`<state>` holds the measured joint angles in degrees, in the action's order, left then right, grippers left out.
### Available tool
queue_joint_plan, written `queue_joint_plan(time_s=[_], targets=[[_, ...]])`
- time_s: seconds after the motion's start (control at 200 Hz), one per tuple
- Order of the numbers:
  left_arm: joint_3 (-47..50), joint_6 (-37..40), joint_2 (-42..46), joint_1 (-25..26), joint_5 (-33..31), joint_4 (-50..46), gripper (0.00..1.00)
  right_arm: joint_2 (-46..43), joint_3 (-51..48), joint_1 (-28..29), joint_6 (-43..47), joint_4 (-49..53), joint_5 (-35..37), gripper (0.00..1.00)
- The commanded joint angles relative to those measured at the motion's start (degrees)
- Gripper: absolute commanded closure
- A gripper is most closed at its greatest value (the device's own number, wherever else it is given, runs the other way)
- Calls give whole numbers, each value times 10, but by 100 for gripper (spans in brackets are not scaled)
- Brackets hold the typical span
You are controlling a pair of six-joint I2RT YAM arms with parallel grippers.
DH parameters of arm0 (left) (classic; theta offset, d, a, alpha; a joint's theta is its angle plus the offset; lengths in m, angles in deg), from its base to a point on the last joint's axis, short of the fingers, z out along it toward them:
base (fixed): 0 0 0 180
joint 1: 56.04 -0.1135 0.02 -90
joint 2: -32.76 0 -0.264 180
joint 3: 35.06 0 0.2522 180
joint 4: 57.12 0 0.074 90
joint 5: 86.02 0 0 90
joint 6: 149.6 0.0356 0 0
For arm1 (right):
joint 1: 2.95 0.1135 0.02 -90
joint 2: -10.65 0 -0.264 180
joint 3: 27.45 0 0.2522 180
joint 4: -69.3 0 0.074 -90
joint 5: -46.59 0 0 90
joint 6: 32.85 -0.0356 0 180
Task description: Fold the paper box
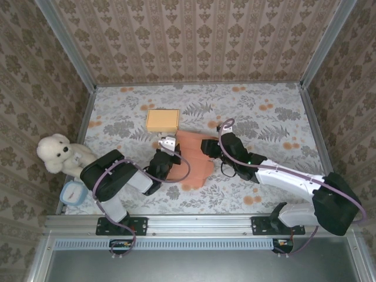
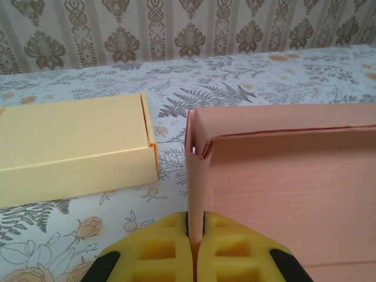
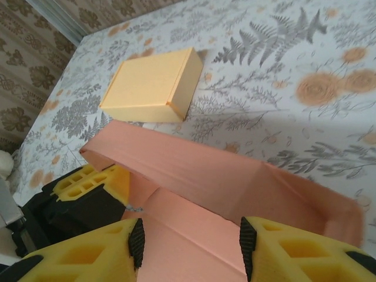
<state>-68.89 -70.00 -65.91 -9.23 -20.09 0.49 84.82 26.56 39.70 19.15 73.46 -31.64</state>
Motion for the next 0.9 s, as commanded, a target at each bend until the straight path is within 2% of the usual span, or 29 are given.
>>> queue_joint_plan(time_s=[0.0, 0.2, 0.52, 0.7, 0.895], targets=[[-17, 13, -11, 9, -23, 30, 100, 22, 2, 3, -38, -42, 2, 49], [-25, 18, -21, 25, -57, 30, 100, 46, 0, 2, -39, -55, 30, 47], [-33, 27, -37, 41, -84, 29, 100, 9, -20, -1, -15, -39, 85, 45], [-32, 23, -34, 46, -90, 29, 100, 16, -25, -7, -11, -34, 99, 45], [-34, 20, -34, 55, -101, 28, 100, 42, -31, -10, -21, -50, 84, 45]])
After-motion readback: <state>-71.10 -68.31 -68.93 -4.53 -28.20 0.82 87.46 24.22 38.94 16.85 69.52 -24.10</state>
